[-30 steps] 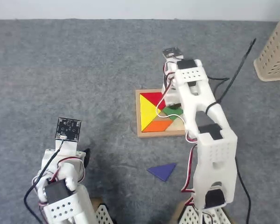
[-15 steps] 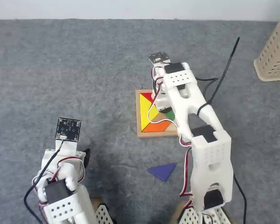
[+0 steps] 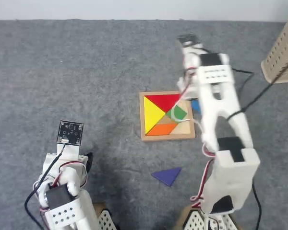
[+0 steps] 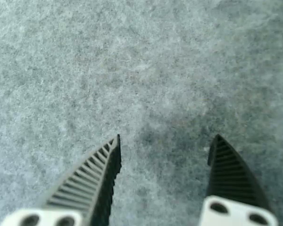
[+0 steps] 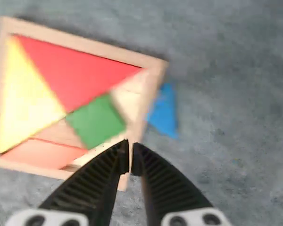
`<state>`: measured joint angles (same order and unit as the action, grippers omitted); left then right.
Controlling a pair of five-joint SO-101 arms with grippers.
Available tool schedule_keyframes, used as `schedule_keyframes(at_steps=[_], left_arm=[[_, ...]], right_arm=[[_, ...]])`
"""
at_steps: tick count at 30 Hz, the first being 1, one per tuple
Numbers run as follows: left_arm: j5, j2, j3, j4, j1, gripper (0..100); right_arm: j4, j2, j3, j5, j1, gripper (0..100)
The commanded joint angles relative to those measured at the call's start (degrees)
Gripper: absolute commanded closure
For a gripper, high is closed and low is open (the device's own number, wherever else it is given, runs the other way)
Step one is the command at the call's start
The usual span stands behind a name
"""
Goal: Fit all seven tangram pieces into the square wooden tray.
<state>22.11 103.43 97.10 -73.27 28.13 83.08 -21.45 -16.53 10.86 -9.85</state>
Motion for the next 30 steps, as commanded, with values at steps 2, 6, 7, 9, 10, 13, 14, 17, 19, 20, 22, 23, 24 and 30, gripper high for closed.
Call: schedule_keyframes(at_steps=[2, 6, 7, 9, 10, 13, 14, 17, 19, 20, 22, 23, 24, 30], left_arm=[[0.62, 0.88, -0.48, -0.26, 0.35, 72], [0.62, 0.88, -0.48, -0.26, 0.35, 72], [0.62, 0.88, -0.48, -0.26, 0.35, 72], [0.62, 0.88, -0.48, -0.26, 0.35, 72], [0.62, 0.88, -0.48, -0.26, 0.35, 72], [0.62, 0.88, -0.48, -0.26, 0.35, 72], [0.62, 0.88, -0.48, -0.26, 0.35, 72], [0.62, 0.88, -0.48, -0.26, 0.35, 72], [0.62, 0.88, -0.48, -0.26, 0.35, 72], [0.62, 0.88, -0.48, -0.26, 0.35, 72], [0.62, 0.88, -0.48, -0.26, 0.35, 72], [0.62, 0.88, -0.48, -0.26, 0.35, 72], [0.62, 0.88, -0.48, -0.26, 0.35, 72], [0.62, 0.88, -0.48, -0.26, 0.35, 72]], right_arm=[[-0.92, -3.21, -1.49, 1.41, -0.66, 85.0], [-1.63, -7.69, -3.25, 3.43, -1.36, 81.6], [-1.89, -8.48, -3.34, 3.87, -1.27, 81.5], [-2.68, -9.80, -3.34, 4.31, -0.92, 81.5], [-3.21, -10.51, -3.34, 4.40, -0.92, 81.5], [-4.44, -11.91, -3.34, 4.48, -1.19, 81.5], [-4.53, -12.35, -3.60, 4.48, -1.19, 81.5], [-5.23, -13.67, -5.01, 4.22, -0.92, 81.5], [-5.32, -14.81, -6.33, 4.22, -0.75, 81.7], [-5.23, -15.43, -6.95, 4.22, -0.75, 81.7], [-5.23, -16.57, -8.09, 4.13, -0.75, 81.8], [-5.32, -17.10, -8.62, 4.13, -0.57, 81.9], [-5.32, -17.63, -9.14, 4.04, 0.04, 82.5], [-5.14, -18.68, -12.66, -0.09, 4.26, 96.1]])
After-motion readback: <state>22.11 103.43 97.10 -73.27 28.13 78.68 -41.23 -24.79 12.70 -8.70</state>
